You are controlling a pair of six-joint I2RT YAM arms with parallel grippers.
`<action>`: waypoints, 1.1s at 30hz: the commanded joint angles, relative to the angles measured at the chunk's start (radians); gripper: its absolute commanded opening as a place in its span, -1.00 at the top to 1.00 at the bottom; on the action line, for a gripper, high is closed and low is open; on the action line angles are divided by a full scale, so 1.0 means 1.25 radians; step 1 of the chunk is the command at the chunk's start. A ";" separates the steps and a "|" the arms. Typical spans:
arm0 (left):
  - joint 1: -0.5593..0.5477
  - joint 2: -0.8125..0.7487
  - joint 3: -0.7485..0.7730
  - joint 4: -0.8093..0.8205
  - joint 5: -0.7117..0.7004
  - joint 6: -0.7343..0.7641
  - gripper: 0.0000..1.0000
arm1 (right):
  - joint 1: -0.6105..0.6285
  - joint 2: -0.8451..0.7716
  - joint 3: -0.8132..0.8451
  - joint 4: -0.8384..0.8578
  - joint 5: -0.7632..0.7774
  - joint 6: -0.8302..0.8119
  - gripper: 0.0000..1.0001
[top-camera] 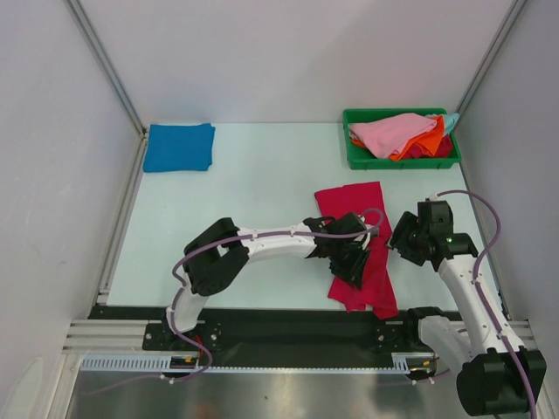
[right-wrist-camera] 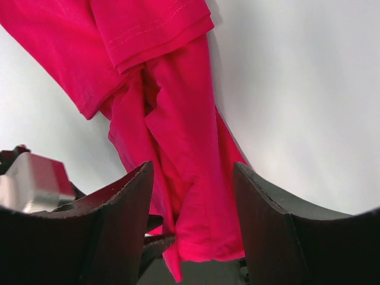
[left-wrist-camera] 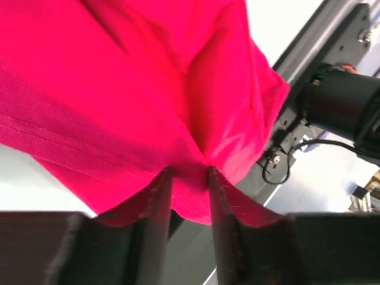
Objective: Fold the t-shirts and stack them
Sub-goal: Flatten the tshirt out
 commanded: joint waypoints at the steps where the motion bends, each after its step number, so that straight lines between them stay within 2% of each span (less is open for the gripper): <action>1: 0.001 0.014 0.021 -0.004 -0.022 0.013 0.35 | -0.004 0.010 0.031 0.003 0.013 0.002 -0.22; 4: 0.009 -0.031 -0.006 -0.003 -0.041 0.019 0.72 | -0.004 0.028 0.029 0.027 0.003 0.003 -0.22; 7: 0.026 -0.112 -0.076 0.025 -0.042 0.017 0.91 | -0.004 0.087 0.029 0.087 -0.020 0.015 -0.20; 8: 0.031 -0.129 -0.093 0.046 -0.041 0.016 0.98 | -0.005 0.104 0.029 0.130 -0.027 0.015 -0.15; 11: 0.045 -0.165 -0.141 0.089 0.013 -0.003 1.00 | -0.006 0.181 0.040 0.201 -0.063 0.008 0.31; 13: 0.052 -0.171 -0.151 0.097 0.038 -0.012 1.00 | -0.008 0.218 0.067 0.223 -0.073 0.001 0.45; 14: 0.055 -0.182 -0.151 0.091 0.035 -0.010 0.99 | -0.010 0.250 0.076 0.228 -0.065 -0.010 0.46; 15: 0.056 -0.190 -0.148 0.085 0.024 -0.001 0.99 | -0.011 0.264 0.086 0.227 -0.059 -0.019 0.43; 17: 0.062 -0.209 -0.142 0.058 0.011 0.008 0.99 | -0.014 0.302 0.119 0.219 -0.072 -0.041 0.24; 21: 0.090 -0.284 -0.154 0.046 -0.019 0.019 0.99 | 0.005 0.319 0.140 0.198 -0.136 -0.056 0.06; 24: 0.104 -0.301 -0.162 0.051 -0.014 0.013 0.99 | 0.078 0.307 0.150 0.130 -0.017 -0.090 -0.14; 26: 0.109 -0.305 -0.162 0.051 -0.015 0.015 0.99 | 0.094 0.288 0.128 0.094 -0.017 -0.062 -0.18; 28: 0.113 -0.309 -0.162 0.052 -0.014 0.013 0.99 | 0.111 0.247 0.106 0.070 0.011 -0.017 -0.34; 31: 0.125 -0.310 -0.161 0.053 -0.004 0.010 0.99 | 0.142 0.206 0.067 0.020 0.085 0.012 -0.32; 33: 0.129 -0.314 -0.161 0.057 0.002 0.004 0.99 | 0.146 0.201 0.025 0.028 0.073 0.013 -0.27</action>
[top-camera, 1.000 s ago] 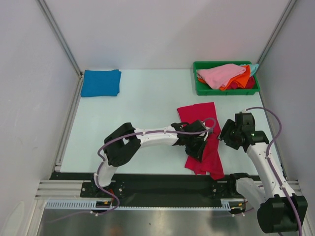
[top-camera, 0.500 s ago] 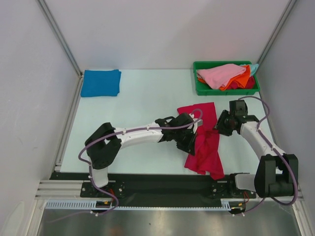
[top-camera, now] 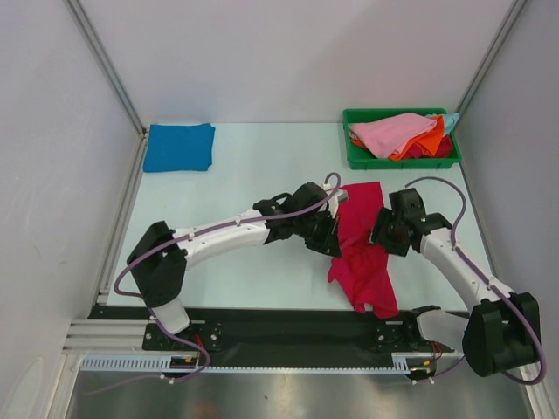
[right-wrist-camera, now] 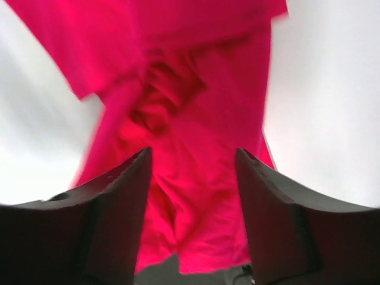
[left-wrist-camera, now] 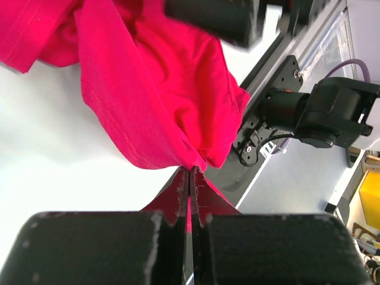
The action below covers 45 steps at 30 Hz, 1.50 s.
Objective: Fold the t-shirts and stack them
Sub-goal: Flatten the tshirt out
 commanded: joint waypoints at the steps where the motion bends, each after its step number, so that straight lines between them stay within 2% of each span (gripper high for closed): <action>1: 0.010 -0.034 -0.003 0.018 0.013 -0.001 1.00 | 0.012 -0.021 -0.055 -0.033 0.047 0.032 -0.19; 5: 0.019 -0.048 -0.003 0.016 0.018 -0.008 0.99 | 0.015 0.007 -0.088 0.014 0.057 0.018 -0.07; 10: 0.051 -0.116 -0.035 -0.009 -0.039 -0.022 0.99 | 0.015 0.074 -0.085 0.067 0.073 -0.008 0.00; 12: 0.091 -0.177 -0.065 -0.013 -0.058 -0.040 0.99 | 0.015 0.092 -0.078 0.077 0.079 -0.004 0.21; 13: 0.108 -0.203 -0.112 -0.009 -0.074 -0.050 0.99 | 0.015 0.095 -0.075 0.084 0.077 -0.004 0.46; 15: 0.165 -0.251 -0.168 0.005 -0.075 -0.079 0.99 | 0.017 0.104 -0.062 0.096 0.051 -0.003 0.64; 17: 0.215 -0.324 -0.244 0.018 -0.079 -0.092 0.99 | 0.023 0.110 -0.050 0.129 0.019 -0.006 0.96; 19: 0.241 -0.386 -0.278 0.000 -0.089 -0.086 0.99 | 0.044 0.130 -0.007 0.151 -0.023 -0.009 1.00; 24: 0.306 -0.509 -0.258 -0.118 -0.223 -0.055 1.00 | 0.071 0.118 0.190 0.090 -0.017 -0.027 1.00; 27: 0.316 -0.577 -0.304 -0.116 -0.243 -0.070 0.99 | 0.074 0.090 0.183 0.054 0.004 -0.030 1.00; 28: 0.320 -0.583 -0.322 -0.114 -0.235 -0.076 0.99 | 0.074 0.096 0.162 0.051 0.003 -0.031 0.92; 29: 0.320 -0.588 -0.339 -0.116 -0.209 -0.092 0.99 | 0.074 0.101 0.131 0.053 -0.010 -0.035 0.70; 30: 0.320 -0.585 -0.377 -0.108 -0.197 -0.098 0.99 | 0.072 0.109 0.105 0.055 -0.014 -0.034 0.23; 32: 0.320 -0.582 -0.413 -0.092 -0.170 -0.125 0.99 | 0.076 0.120 0.057 0.041 0.004 -0.046 -0.02; 35: 0.320 -0.580 -0.461 -0.054 -0.145 -0.140 1.00 | 0.126 0.075 0.048 0.036 0.025 -0.064 -0.12; 37: 0.321 -0.568 -0.462 -0.051 -0.159 -0.129 0.99 | 0.174 0.050 0.050 0.095 -0.015 -0.047 -0.13; 39: 0.325 -0.547 -0.450 -0.050 -0.160 -0.118 0.99 | 0.212 0.046 0.044 0.201 -0.062 0.016 -0.25; 42: 0.331 -0.522 -0.428 -0.055 -0.159 -0.097 0.99 | 0.273 0.107 0.037 0.331 -0.081 0.111 -0.28; 45: 0.342 -0.496 -0.402 -0.062 -0.145 -0.075 0.99 | 0.336 0.202 0.074 0.372 -0.059 0.152 -0.30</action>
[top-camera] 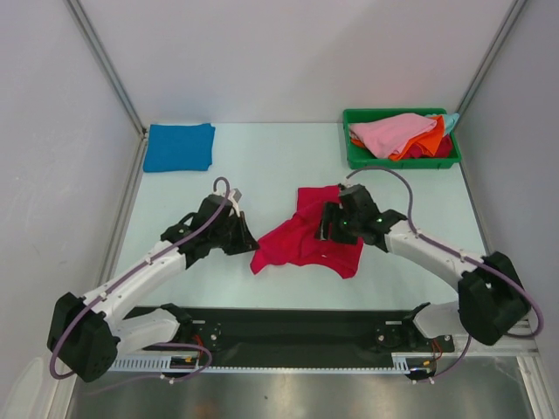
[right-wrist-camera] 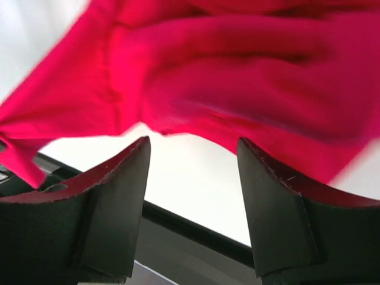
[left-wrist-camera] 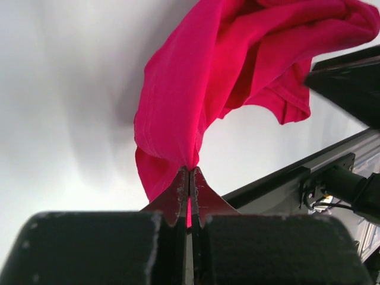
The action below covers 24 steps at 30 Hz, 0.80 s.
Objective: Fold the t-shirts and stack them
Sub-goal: Flatten the tshirt out
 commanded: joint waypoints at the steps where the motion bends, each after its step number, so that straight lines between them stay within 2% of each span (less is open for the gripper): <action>1: 0.021 0.026 0.063 0.017 0.026 0.036 0.99 | 0.058 0.105 0.044 0.131 0.004 0.085 -0.30; 8: 0.052 0.044 0.102 -0.005 0.047 0.093 1.00 | 0.143 0.214 0.094 0.118 0.098 0.096 -0.38; 10: 0.060 0.046 0.096 -0.004 0.058 0.093 0.99 | 0.146 0.240 0.107 0.102 0.126 0.102 -0.33; 11: 0.064 0.046 0.096 -0.003 0.061 0.093 0.99 | 0.144 0.245 0.112 0.087 0.136 0.107 -0.21; 13: 0.068 0.043 0.095 -0.007 0.067 0.095 0.99 | 0.146 0.250 0.122 0.078 0.146 0.109 -0.11; 16: 0.073 0.031 0.095 -0.011 0.064 0.096 0.99 | 0.151 0.240 0.129 0.033 0.166 0.107 0.33; 17: 0.076 0.027 0.095 -0.011 0.063 0.096 1.00 | 0.151 0.222 0.122 0.017 0.172 0.106 0.72; 18: 0.082 0.019 0.095 -0.011 0.058 0.096 0.99 | 0.151 0.209 0.116 0.007 0.178 0.103 0.90; 19: 0.086 0.014 0.095 -0.010 0.058 0.095 1.00 | 0.152 0.196 0.111 -0.006 0.200 0.104 1.00; 24: 0.117 -0.028 0.110 -0.033 0.039 0.091 0.99 | 0.147 0.088 0.101 -0.069 0.257 0.023 1.00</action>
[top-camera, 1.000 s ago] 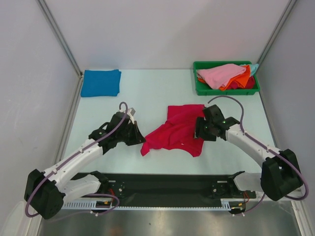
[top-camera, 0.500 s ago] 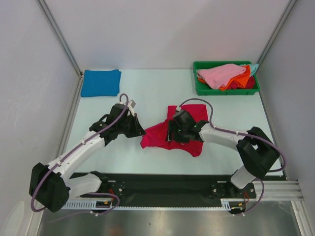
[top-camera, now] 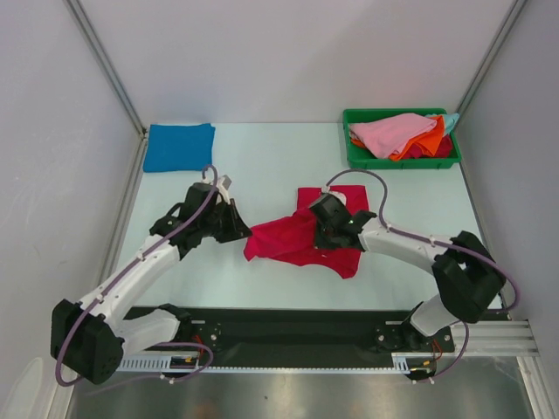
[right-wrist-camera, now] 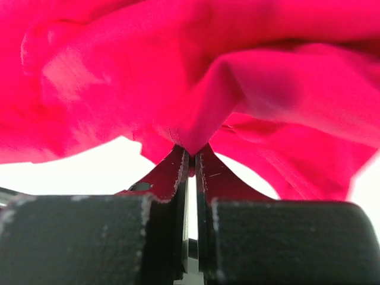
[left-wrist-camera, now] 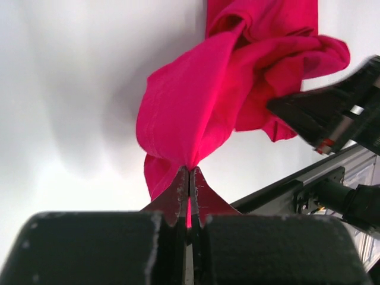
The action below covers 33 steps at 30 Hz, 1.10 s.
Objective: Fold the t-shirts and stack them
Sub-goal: Flatten the tshirt out
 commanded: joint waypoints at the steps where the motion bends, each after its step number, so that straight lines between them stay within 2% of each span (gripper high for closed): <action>1: 0.038 -0.064 0.050 -0.021 -0.024 0.012 0.99 | -0.003 -0.102 0.032 -0.071 0.115 -0.076 1.00; 3: 0.071 -0.091 0.101 -0.067 -0.044 0.014 0.99 | -0.011 -0.156 0.103 -0.110 0.141 -0.117 1.00; 7: 0.099 -0.144 0.282 -0.170 -0.183 0.078 0.99 | -0.078 -0.213 0.258 -0.087 0.141 -0.217 1.00; 8: 0.103 -0.153 0.326 -0.207 -0.270 0.089 0.99 | -0.096 -0.211 0.292 -0.054 0.125 -0.239 1.00; 9: 0.107 -0.151 0.420 -0.226 -0.305 0.106 0.99 | -0.140 -0.204 0.339 -0.036 0.105 -0.248 1.00; 11: 0.107 -0.144 0.526 -0.265 -0.367 0.126 0.99 | -0.170 -0.160 0.494 -0.005 0.051 -0.270 1.00; 14: 0.107 -0.121 0.782 -0.274 -0.431 0.158 0.99 | -0.203 -0.109 0.698 0.043 0.005 -0.305 1.00; 16: 0.107 -0.116 0.864 -0.258 -0.448 0.187 0.99 | -0.239 -0.082 0.826 0.064 -0.024 -0.303 1.00; 18: 0.107 -0.123 0.957 -0.249 -0.485 0.219 0.99 | -0.274 -0.072 0.887 0.069 -0.045 -0.288 1.00; 20: 0.107 -0.134 1.007 -0.254 -0.519 0.234 0.99 | -0.326 -0.068 0.916 0.071 -0.047 -0.265 1.00; 23: 0.107 -0.164 1.016 -0.269 -0.556 0.237 0.99 | -0.362 -0.062 0.873 0.138 -0.114 -0.188 1.00; 24: 0.107 -0.170 1.013 -0.269 -0.556 0.228 0.99 | -0.362 -0.051 0.861 0.164 -0.169 -0.146 1.00; 28: 0.106 -0.175 1.016 -0.228 -0.532 0.226 0.99 | -0.352 0.012 0.835 0.287 -0.209 -0.026 1.00; 33: 0.106 -0.131 1.145 -0.241 -0.539 0.233 0.99 | -0.308 0.147 0.938 0.380 -0.268 0.088 1.00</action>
